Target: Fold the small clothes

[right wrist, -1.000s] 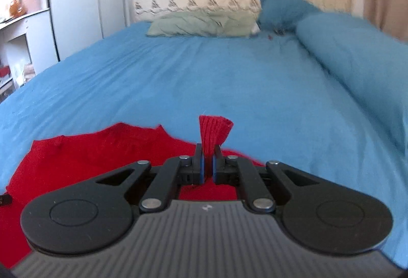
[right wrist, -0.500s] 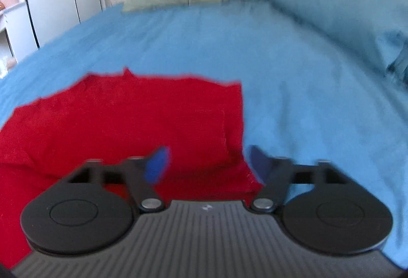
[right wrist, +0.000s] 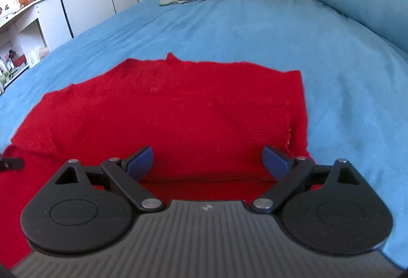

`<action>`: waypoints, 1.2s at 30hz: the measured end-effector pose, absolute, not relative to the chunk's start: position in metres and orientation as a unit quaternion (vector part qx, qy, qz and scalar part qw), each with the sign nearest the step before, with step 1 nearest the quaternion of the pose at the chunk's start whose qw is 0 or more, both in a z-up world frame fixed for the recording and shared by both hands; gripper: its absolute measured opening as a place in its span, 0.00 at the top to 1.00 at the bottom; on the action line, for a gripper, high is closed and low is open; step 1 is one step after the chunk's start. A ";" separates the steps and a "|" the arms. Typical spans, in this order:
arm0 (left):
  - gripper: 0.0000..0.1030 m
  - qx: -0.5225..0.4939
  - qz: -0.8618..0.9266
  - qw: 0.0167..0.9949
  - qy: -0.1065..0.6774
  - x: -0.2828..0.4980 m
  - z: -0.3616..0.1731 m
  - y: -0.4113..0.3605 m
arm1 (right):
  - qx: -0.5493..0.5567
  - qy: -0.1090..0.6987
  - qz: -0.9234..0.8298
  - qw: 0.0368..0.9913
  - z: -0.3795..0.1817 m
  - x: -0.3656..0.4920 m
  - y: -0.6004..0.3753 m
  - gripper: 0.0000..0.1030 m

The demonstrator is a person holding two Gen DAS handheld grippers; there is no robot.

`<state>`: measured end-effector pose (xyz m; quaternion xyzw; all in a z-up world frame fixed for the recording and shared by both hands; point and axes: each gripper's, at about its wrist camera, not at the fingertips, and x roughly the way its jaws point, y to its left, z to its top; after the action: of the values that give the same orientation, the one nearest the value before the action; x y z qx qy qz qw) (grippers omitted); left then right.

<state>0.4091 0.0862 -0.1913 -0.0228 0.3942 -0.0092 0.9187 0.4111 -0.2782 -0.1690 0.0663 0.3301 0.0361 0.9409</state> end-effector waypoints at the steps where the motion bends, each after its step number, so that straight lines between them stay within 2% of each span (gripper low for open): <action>1: 0.00 -0.016 -0.003 0.919 0.395 0.407 -0.186 0.086 | 0.069 0.324 0.038 0.943 -0.160 0.404 -0.280 0.00; 8: 0.00 -0.028 -0.011 0.928 0.371 0.345 -0.119 0.094 | 0.035 0.279 0.048 0.958 -0.068 0.316 -0.291 0.00; 15: 0.00 -0.036 -0.028 0.924 0.380 0.252 -0.048 0.120 | 0.015 0.296 0.043 0.954 -0.008 0.205 -0.304 0.00; 19: 0.00 -0.057 -0.022 0.910 0.410 0.208 -0.056 0.133 | 0.024 0.329 0.037 0.943 -0.015 0.154 -0.312 0.00; 27: 0.02 -0.077 -0.030 0.872 0.482 0.151 -0.114 0.129 | 0.057 0.415 0.020 0.908 -0.072 0.088 -0.308 0.00; 30: 0.17 -0.068 -0.040 0.863 0.499 0.144 -0.130 0.123 | 0.072 0.443 0.010 0.893 -0.093 0.073 -0.306 0.02; 32: 0.24 -0.064 -0.041 0.862 0.501 0.137 -0.139 0.120 | 0.080 0.458 0.001 0.885 -0.106 0.067 -0.307 0.15; 35: 0.35 -0.065 -0.037 0.863 0.500 0.132 -0.151 0.121 | 0.091 0.470 -0.007 0.878 -0.124 0.060 -0.307 0.24; 36: 0.35 -0.066 -0.036 0.864 0.498 0.132 -0.154 0.122 | 0.094 0.472 -0.009 0.877 -0.129 0.058 -0.307 0.26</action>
<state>0.1320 0.1216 -0.1535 -0.0657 0.4980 -0.0361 0.8639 0.0584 -0.3069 -0.1288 0.0935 0.4718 -0.0089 0.8767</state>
